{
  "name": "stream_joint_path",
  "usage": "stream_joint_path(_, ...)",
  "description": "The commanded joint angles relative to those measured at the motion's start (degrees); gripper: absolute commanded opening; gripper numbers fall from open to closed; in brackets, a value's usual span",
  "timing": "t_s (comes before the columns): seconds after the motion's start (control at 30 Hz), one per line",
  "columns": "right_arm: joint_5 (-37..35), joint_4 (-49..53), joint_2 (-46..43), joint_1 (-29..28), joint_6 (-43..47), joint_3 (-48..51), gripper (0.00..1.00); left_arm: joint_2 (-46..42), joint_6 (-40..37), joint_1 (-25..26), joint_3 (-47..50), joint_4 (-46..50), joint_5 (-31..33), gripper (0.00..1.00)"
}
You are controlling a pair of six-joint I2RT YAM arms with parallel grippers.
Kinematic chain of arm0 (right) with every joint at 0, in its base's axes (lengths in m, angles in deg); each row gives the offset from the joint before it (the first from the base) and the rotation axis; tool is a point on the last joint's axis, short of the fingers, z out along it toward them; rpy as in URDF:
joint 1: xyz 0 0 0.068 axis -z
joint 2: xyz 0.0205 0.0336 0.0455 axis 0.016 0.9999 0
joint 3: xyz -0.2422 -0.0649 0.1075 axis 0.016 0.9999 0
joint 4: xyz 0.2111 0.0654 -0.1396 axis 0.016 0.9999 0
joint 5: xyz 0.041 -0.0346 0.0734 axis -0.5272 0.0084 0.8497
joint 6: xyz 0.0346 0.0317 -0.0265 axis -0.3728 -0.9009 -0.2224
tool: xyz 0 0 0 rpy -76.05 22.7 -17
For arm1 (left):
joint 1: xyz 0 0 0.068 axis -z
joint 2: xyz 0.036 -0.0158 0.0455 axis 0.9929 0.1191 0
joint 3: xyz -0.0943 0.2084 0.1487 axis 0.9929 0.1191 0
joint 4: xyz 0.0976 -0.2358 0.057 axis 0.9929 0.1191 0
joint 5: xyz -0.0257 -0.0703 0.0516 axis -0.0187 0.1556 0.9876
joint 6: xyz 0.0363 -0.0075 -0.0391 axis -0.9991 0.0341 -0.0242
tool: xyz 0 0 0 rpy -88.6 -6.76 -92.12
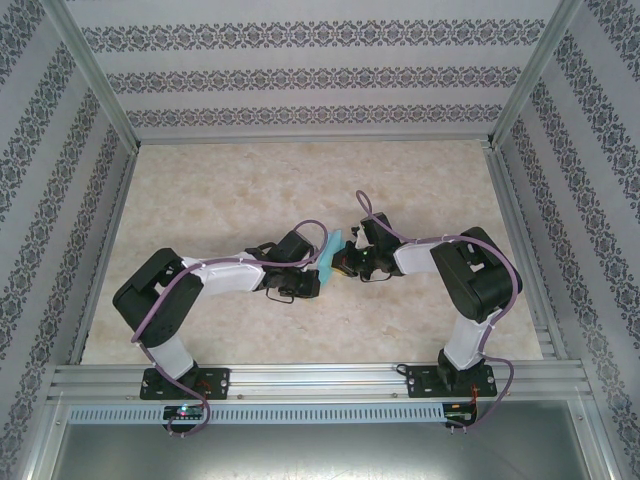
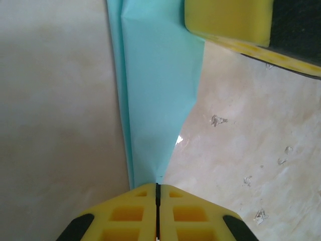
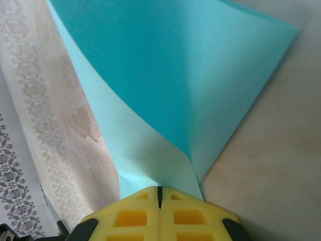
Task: Fold a paper plane with a square sheet of paper (pick it up from the middle)
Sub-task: Fold the wing for the fifth time at the center of the table.
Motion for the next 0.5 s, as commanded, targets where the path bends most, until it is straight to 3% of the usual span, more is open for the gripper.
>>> stream_joint_path(0.0,-6.1,7.4,3.04,0.05,1.14,1.7,0.03,1.47,-1.93,0.42,-0.54,2.18,1.05,0.09)
stream_joint_path(0.23,-6.49,7.99,2.65,0.09,1.34,1.25,0.04,3.15,-2.55,1.18,0.26,2.43,1.15,0.09)
stream_joint_path(0.47,-6.43,9.57,-2.04,0.05,1.6,-0.14,0.11,4.37,-4.58,1.36,0.47,5.2,4.66,0.08)
